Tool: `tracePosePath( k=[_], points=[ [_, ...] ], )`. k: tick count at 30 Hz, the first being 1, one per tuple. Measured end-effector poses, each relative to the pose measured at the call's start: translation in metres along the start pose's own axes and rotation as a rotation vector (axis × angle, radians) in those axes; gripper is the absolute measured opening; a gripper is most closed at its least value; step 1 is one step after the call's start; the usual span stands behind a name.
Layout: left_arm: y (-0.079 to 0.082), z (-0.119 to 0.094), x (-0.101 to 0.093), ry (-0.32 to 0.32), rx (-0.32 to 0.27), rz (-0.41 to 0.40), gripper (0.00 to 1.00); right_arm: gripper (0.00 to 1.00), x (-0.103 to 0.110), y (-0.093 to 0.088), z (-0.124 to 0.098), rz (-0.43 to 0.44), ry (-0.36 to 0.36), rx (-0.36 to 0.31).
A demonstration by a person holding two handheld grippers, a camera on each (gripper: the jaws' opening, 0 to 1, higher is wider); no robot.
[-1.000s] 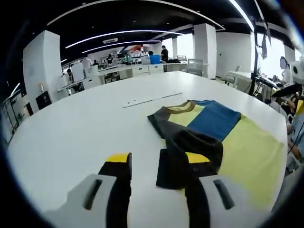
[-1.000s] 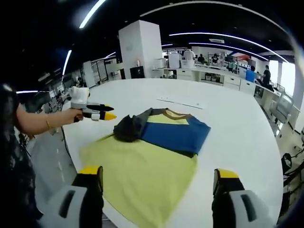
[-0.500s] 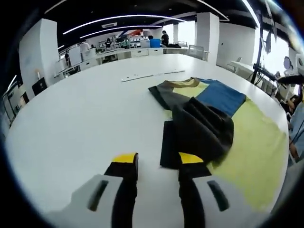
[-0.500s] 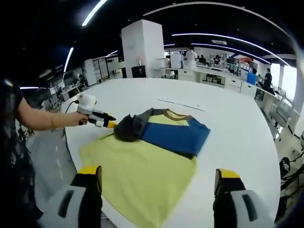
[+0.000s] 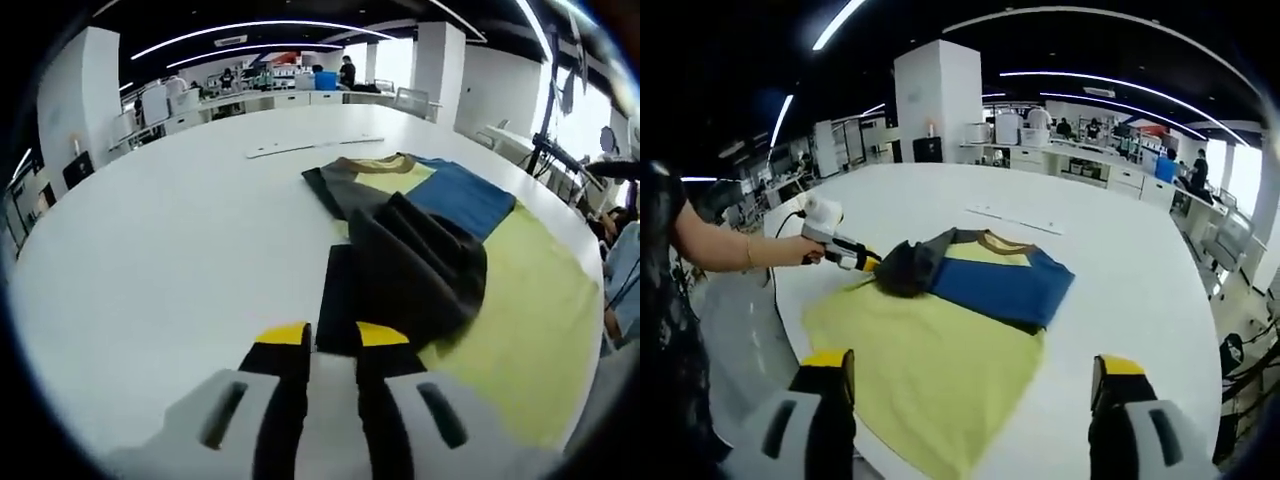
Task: Fold the garment on the visible template until the final outline fits inside the template.
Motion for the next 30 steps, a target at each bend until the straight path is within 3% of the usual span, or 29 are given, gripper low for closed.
tracePosePath(
  k=[3,6,10,11,14,30],
  points=[
    [0.001,0.0,-0.001,0.01,0.012,0.015,0.11,0.98,-0.001,-0.003,-0.001,-0.015,-0.014,0.014],
    [0.0,0.001,0.001,0.011,0.017,-0.038,0.09,0.97,-0.003,-0.005,-0.001,-0.003,-0.02,0.021],
    [0.001,0.001,0.0,0.003,0.017,-0.031,0.03,0.94,-0.006,-0.008,0.0,-0.018,-0.042,0.041],
    [0.002,0.0,0.004,0.026,0.016,-0.002,0.0,0.94,-0.006,-0.008,0.0,-0.015,-0.042,0.038],
    [0.002,-0.003,0.007,0.022,0.024,-0.007,0.0,0.94,-0.003,-0.005,0.001,-0.005,-0.033,0.021],
    [0.023,-0.067,0.066,0.157,-0.096,-0.022,0.0,0.94,0.005,-0.004,0.008,-0.015,-0.005,0.024]
  ],
)
Point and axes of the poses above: the point that each gripper's makers call its tool centre point, and the gripper's own axes: z roughly forward along the fingers, x roughly to its left, y roughly out of its top, the point moved 3 cm from there along -z, roughly backward along the fingers
